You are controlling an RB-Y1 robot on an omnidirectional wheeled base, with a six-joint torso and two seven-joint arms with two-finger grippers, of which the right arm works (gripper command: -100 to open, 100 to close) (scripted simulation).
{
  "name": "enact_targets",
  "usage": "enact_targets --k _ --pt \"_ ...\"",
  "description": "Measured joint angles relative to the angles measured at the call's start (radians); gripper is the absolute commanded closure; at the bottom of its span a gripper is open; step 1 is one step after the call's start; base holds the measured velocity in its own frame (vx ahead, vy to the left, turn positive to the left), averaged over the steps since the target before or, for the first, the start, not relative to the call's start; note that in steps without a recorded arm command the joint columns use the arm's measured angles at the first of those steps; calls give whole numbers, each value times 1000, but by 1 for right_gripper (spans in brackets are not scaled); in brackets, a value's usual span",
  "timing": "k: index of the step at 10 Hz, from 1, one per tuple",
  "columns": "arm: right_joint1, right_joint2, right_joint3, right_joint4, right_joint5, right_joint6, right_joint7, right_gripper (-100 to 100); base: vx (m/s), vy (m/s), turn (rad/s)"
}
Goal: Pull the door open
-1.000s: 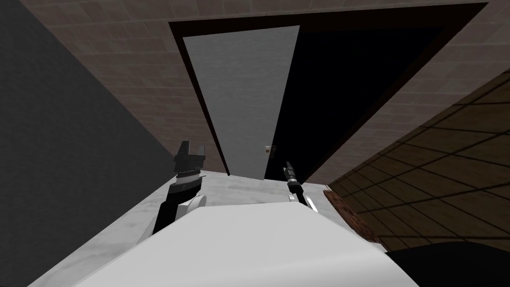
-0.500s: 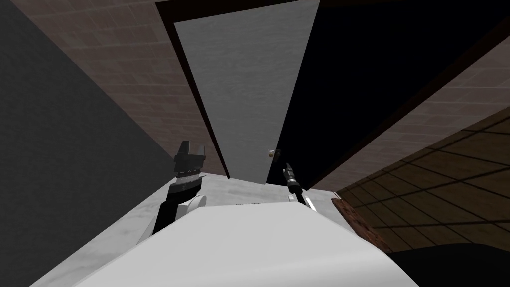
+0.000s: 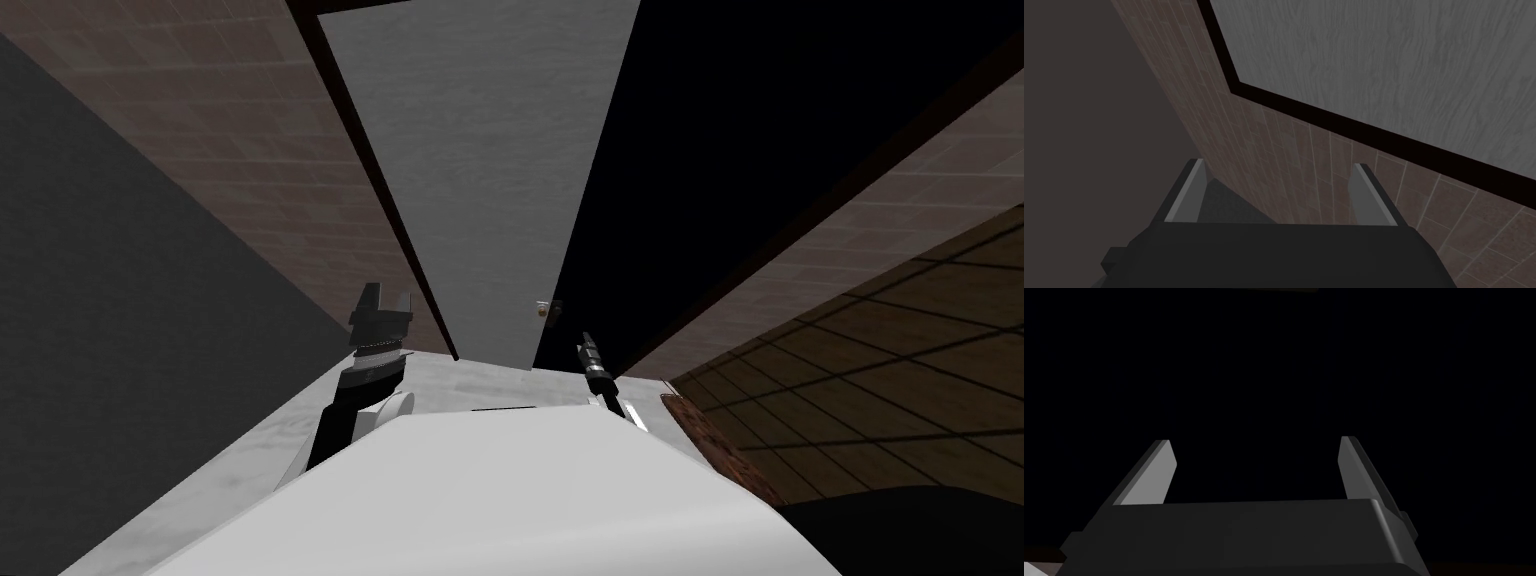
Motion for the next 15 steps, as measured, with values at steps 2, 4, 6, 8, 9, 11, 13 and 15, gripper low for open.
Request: enact_targets --k 2,4,6,8,9,11,13,15 --pt "9 -17 -37 20 -8 8 0 -100 33 -3 -31" --pt "10 -41 -75 48 -20 9 -3 -100 132 -5 14" --pt "10 -55 -100 63 -29 8 -3 -100 170 -51 56" --pt "3 -63 -98 65 -35 5 -11 -100 198 -64 119" --pt "-9 -63 -89 70 -37 -2 -14 -100 179 -41 144" --pt "-42 -52 -60 69 -35 -6 -14 -100 205 83 197" --pt "-60 -37 -27 53 -32 -11 -17 -100 130 94 69" --pt "-62 -37 -26 52 -32 -11 -17 100 -18 -9 -4"
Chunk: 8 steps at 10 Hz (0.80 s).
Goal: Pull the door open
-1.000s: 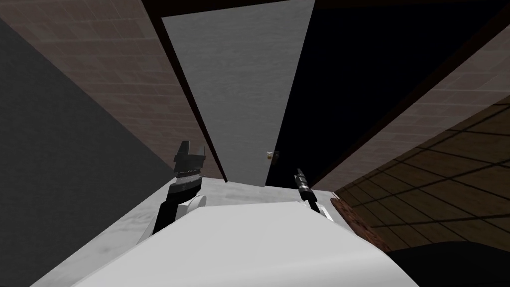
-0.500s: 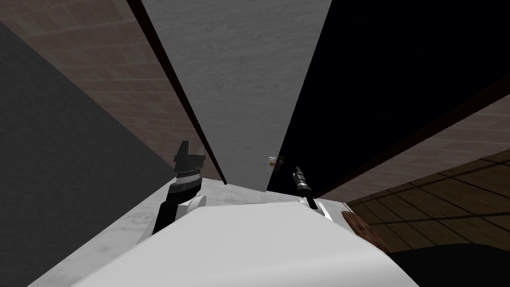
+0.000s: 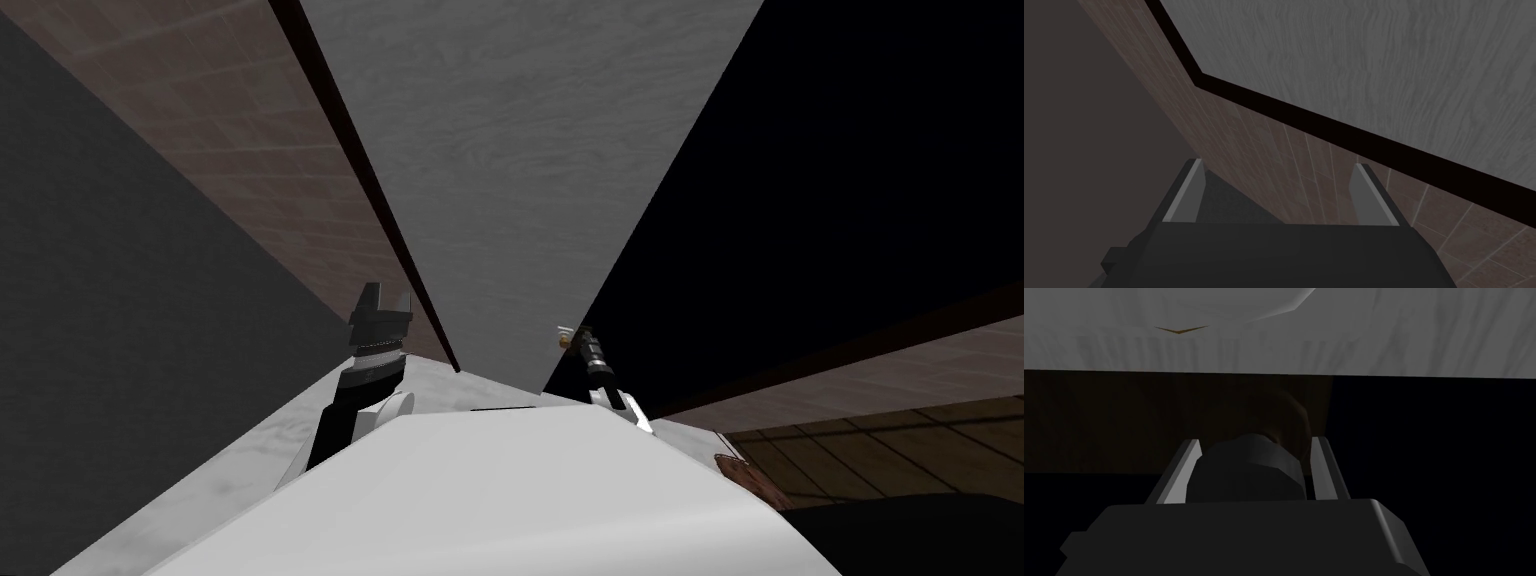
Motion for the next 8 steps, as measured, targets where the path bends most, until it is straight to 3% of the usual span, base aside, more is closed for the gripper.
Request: enact_targets --k 4,6,7,8 --pt "1 3 6 2 1 -1 1 100 -10 -5 11" --pt "-3 -6 0 17 -5 -3 3 100 -136 -99 -225" --pt "15 -17 -9 10 -13 2 3 -100 -203 -64 -140" --pt "30 -23 -18 4 -15 8 0 -100 -198 7 -43"
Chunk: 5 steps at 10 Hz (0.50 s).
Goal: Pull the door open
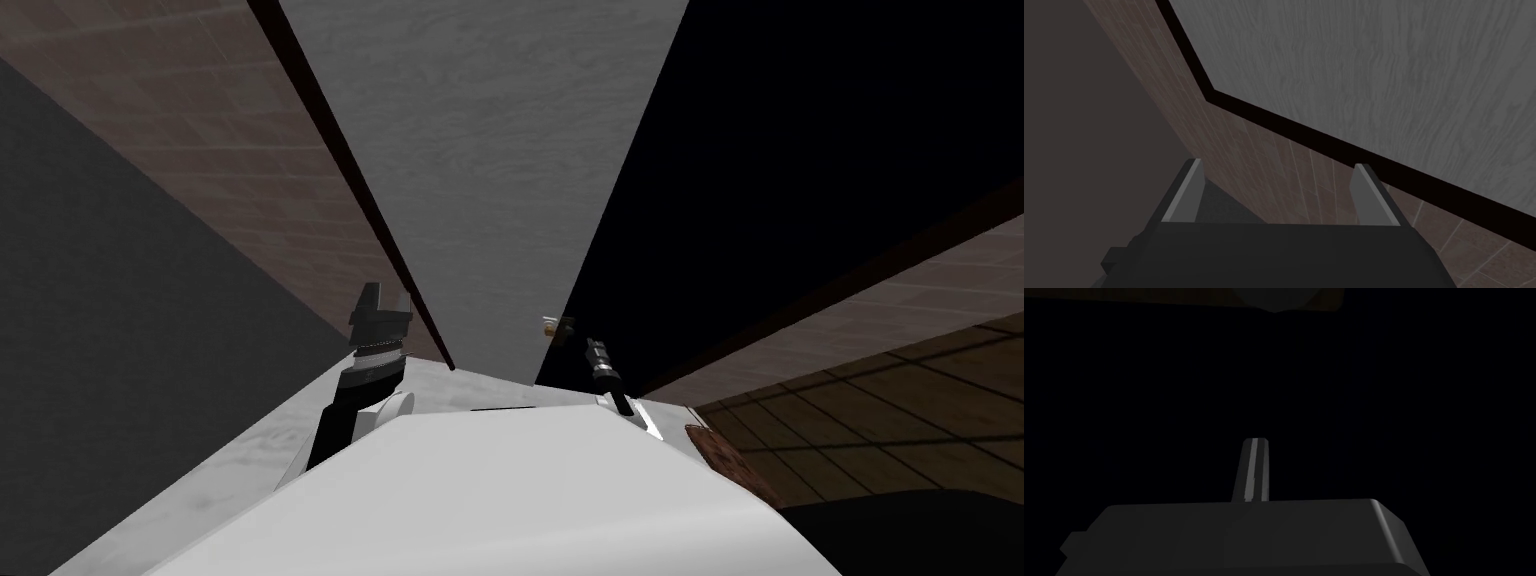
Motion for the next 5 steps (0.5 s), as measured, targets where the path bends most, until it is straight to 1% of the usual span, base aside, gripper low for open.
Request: enact_targets --k 1,3,4,5 --pt "4 -6 -8 13 -1 -7 -3 -100 -196 67 4" --pt "22 -5 -4 -1 2 -10 -8 -100 -202 87 14" --pt "29 -4 4 -10 3 -10 -13 -100 -202 87 68" --pt "33 1 17 -23 7 -9 -16 -100 -173 134 142"
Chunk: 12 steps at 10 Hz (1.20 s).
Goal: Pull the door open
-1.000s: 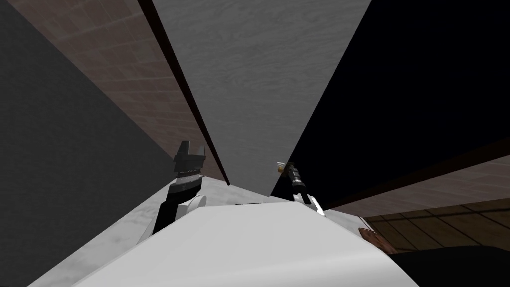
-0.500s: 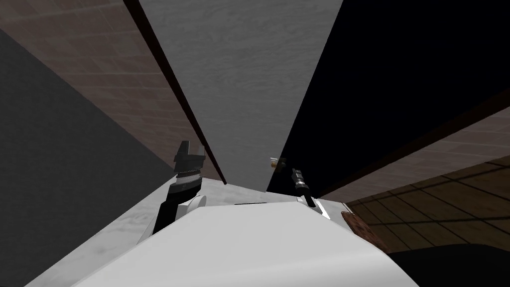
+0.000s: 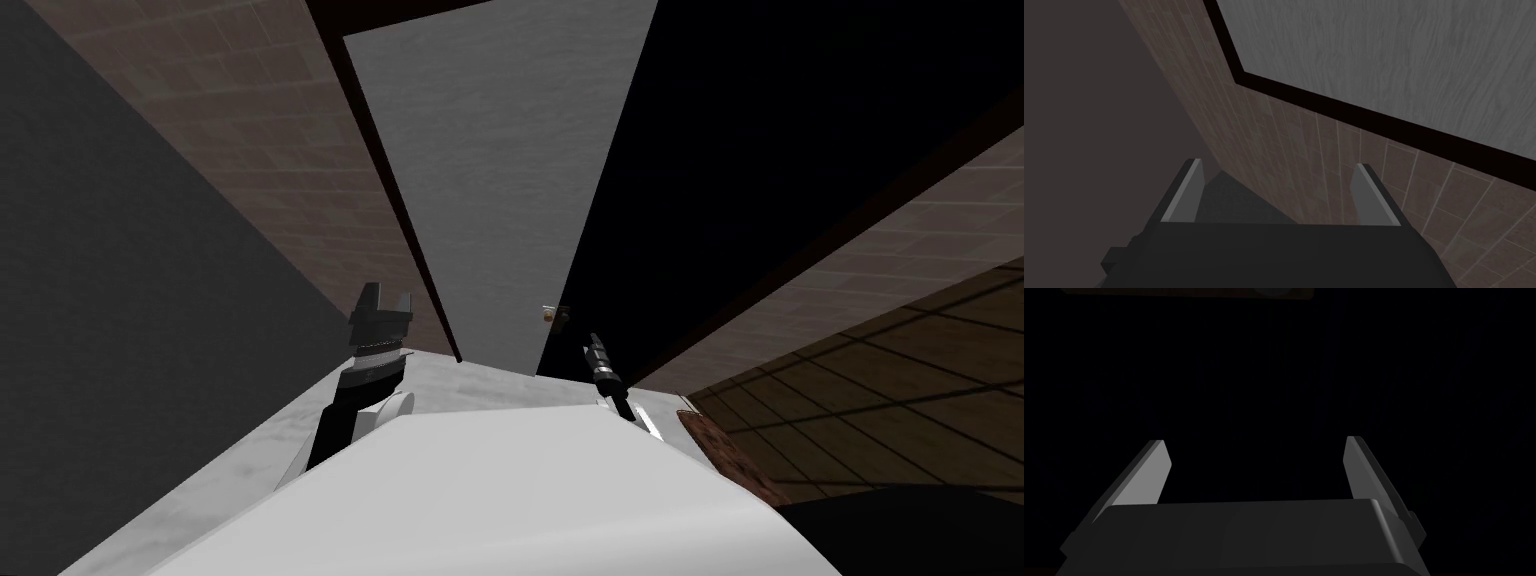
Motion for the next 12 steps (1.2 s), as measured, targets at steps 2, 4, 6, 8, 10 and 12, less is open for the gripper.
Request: enact_targets --k 2,4,6,8,10,12 --pt "-3 4 22 -13 4 -5 -7 -100 -47 33 -56" --pt "6 -17 -12 9 -4 2 -8 -100 0 -32 -124" --pt "27 -20 -45 8 -8 15 1 -100 56 -50 -103" --pt "24 -32 -77 30 -13 25 7 -100 166 -83 -28" --pt "9 -31 -81 35 -14 32 12 -100 196 -43 84" --pt "-18 -18 -62 33 -11 32 17 -100 205 27 160"
